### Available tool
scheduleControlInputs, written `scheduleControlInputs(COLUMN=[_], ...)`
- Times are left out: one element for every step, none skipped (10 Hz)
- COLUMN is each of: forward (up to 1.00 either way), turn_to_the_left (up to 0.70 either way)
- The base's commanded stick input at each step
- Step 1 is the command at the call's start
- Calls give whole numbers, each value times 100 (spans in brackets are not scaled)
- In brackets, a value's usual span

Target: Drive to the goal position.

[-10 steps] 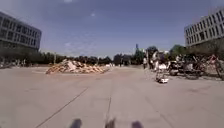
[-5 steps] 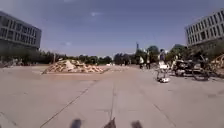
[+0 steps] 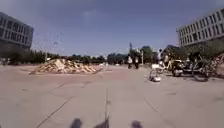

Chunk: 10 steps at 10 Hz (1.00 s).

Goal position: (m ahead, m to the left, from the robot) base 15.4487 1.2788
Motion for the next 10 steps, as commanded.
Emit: scheduleControlInputs(forward=[100,100,100,100,100,100,100,100,100,100], turn_to_the_left=[0,0,0,0,0,0,0,0,8,39])
